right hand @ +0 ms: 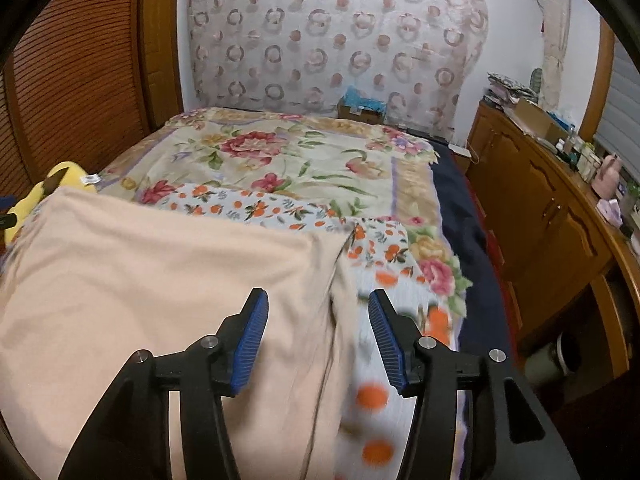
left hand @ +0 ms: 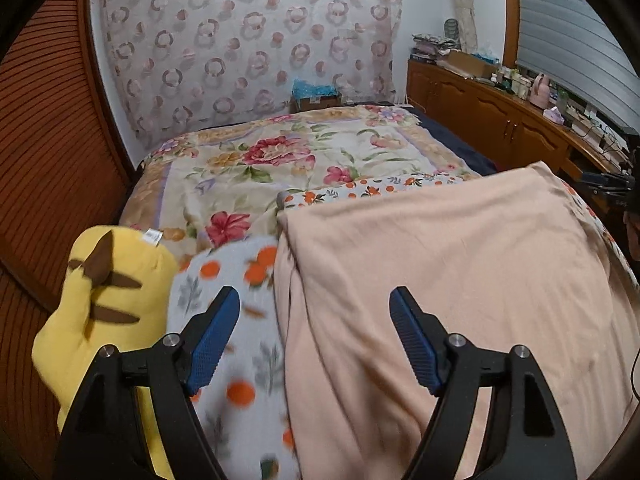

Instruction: Fold small clothes

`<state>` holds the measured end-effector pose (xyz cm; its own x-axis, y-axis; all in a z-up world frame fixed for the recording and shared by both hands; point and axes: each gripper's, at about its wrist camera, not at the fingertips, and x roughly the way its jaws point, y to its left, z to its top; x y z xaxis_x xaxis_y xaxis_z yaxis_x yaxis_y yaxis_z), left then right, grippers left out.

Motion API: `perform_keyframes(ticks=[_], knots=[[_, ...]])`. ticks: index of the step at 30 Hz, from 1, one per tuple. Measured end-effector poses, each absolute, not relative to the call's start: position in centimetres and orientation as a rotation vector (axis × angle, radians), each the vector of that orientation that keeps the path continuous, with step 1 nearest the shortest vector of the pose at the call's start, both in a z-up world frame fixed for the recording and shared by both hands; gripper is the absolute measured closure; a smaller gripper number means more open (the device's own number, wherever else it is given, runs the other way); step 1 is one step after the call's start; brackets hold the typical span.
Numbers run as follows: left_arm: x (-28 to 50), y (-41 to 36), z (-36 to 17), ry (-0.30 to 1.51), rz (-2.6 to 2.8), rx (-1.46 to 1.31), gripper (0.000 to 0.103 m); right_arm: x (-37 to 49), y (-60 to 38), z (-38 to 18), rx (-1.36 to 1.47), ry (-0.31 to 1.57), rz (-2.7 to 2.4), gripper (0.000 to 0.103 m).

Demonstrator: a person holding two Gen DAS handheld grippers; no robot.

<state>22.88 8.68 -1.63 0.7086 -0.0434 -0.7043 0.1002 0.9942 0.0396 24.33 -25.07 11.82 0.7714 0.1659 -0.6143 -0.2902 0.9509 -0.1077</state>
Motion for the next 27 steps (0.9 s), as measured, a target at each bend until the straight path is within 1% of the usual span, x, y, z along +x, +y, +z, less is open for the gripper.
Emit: perform_keyframes(ticks=[4, 9, 13, 16, 19, 27], knots=[[19.6, 8.9, -1.6, 0.772, -0.064, 0.086, 0.025, 18.1, -25.5, 11.4, -0.199, 0.637, 0.271, 0.049], [16.6, 9.0, -2.0, 0.780, -0.055, 0.056, 0.025, 12.8, -25.7, 10.6, -0.191, 0.641, 0.278, 0.049], [14.9, 8.5, -2.6, 0.788, -0.053, 0.043, 0.025, 11.7, -25.7, 9.2, -0.168, 0.651, 0.279, 0.049], [13.6, 7.8, -3.1, 0.798, -0.056, 0.044, 0.025, 10.3, -26.3, 9.2, -0.164, 0.653, 0.284, 0.049], [12.7, 7.0, -3.6, 0.811, -0.075, 0.034, 0.025, 11.1, -27.5, 8.1, -0.133, 0.670, 0.296, 0.049], [13.2, 5.7, -5.1, 0.861, -0.109, 0.051, 0.025, 10.7, -28.9, 6.4, -0.056, 0.763, 0.366, 0.049]])
